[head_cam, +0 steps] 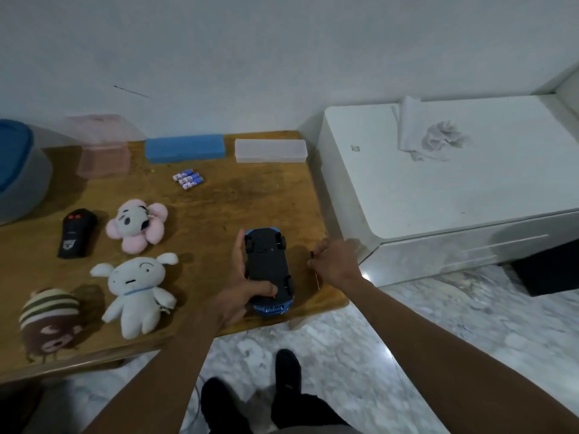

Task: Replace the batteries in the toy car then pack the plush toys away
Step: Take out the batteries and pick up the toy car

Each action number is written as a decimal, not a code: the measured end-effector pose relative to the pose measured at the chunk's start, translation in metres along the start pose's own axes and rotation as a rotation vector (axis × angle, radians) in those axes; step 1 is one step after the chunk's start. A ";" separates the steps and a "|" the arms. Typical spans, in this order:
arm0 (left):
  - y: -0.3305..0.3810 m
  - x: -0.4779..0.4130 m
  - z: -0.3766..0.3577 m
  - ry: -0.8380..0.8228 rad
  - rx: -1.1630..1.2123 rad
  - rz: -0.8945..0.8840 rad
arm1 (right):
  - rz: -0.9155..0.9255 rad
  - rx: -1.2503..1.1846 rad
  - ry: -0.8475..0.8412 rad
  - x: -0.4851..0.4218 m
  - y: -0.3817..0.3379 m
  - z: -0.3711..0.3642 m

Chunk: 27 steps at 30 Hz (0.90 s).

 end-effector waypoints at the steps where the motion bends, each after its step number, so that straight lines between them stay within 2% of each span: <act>1: -0.001 0.000 -0.001 0.001 -0.003 0.006 | 0.003 0.014 -0.008 -0.001 0.002 -0.001; 27: -0.004 0.010 -0.005 -0.003 0.005 0.048 | -0.006 0.033 -0.029 -0.002 0.009 -0.001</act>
Point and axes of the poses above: each hand's wrist, its own x-axis away from the middle knuckle, its own z-axis out of the back of the hand, y = z × x, the point moved 6 cm from there along -x, towards the middle knuckle, and after that the axes turned 1 degree about z, right-handed, at the moved point
